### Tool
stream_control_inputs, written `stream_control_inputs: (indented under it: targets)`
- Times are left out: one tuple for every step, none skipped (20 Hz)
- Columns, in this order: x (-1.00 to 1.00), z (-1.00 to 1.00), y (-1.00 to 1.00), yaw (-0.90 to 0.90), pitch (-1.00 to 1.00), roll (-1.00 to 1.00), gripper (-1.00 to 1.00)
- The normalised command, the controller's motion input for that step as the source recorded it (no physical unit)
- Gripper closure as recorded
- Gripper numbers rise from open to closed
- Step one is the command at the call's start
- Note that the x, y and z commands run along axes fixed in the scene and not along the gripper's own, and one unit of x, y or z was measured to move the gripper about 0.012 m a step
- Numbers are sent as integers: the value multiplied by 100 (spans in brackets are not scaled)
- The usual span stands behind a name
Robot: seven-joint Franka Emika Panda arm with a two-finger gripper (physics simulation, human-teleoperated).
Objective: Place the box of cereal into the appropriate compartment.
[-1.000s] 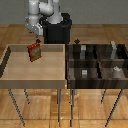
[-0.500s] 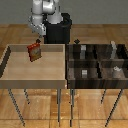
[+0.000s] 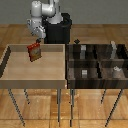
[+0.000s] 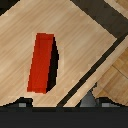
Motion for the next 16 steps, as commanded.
stream_control_inputs:
  targets:
    - [0,0,0,0,0,0,-100]
    - [100,0,0,0,0,0,-100]
    - [0,0,0,0,0,0,-100]
    - [0,0,0,0,0,0,-100]
    - [100,0,0,0,0,0,-100]
    - [100,0,0,0,0,0,-100]
    - [0,0,0,0,0,0,-100]
    - [100,0,0,0,0,0,-100]
    - [0,0,0,0,0,0,-100]
    - [0,0,0,0,0,0,-100]
    - [0,0,0,0,0,0,-100]
    - [0,0,0,0,0,0,-100]
    - [0,0,0,0,0,0,-100]
    - [0,0,0,0,0,0,-100]
    - [0,0,0,0,0,0,-100]
    - [0,0,0,0,0,0,-100]
